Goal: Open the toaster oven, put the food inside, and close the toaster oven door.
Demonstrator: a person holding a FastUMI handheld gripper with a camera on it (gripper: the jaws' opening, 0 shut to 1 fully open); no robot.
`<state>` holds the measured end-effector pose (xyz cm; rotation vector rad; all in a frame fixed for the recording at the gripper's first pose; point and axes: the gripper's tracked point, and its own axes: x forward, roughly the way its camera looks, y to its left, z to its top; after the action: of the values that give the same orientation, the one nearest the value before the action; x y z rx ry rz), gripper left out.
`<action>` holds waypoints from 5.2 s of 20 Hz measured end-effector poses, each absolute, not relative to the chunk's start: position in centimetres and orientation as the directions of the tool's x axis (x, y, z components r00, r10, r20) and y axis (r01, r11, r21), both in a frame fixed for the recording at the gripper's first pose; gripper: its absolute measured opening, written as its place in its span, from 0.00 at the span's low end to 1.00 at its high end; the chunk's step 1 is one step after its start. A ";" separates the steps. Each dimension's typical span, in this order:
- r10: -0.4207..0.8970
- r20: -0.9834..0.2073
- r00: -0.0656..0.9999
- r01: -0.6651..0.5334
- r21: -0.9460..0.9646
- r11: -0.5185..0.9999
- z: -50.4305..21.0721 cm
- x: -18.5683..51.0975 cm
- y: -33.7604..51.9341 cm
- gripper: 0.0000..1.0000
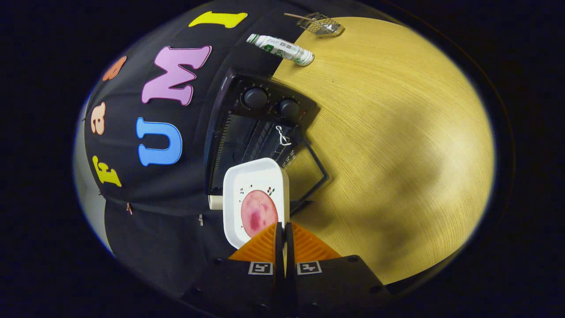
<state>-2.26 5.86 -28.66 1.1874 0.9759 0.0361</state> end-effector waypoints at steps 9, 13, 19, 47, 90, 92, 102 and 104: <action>0.455 -0.585 0.671 0.515 0.810 0.282 -31.7 6.2 8.5 0.05; 0.395 -0.597 0.699 0.551 0.801 0.235 -32.3 9.6 8.9 0.05; 0.241 -0.596 0.766 0.574 0.803 0.161 -32.9 14.3 9.1 0.05; 0.225 -0.578 0.785 0.153 0.532 0.833 -26.7 2.6 15.3 0.98; 0.083 -0.740 0.668 0.047 0.153 0.987 -31.9 0.0 12.8 0.99; 0.096 -0.714 0.694 0.085 0.213 0.973 -30.4 0.8 12.8 0.99; 0.084 -0.462 0.883 0.051 0.272 0.961 -17.3 4.2 9.9 0.99; 0.072 -0.400 0.914 0.024 0.228 0.973 -14.5 3.7 8.6 0.99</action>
<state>3.66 8.59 -14.47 0.2320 0.4183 0.0248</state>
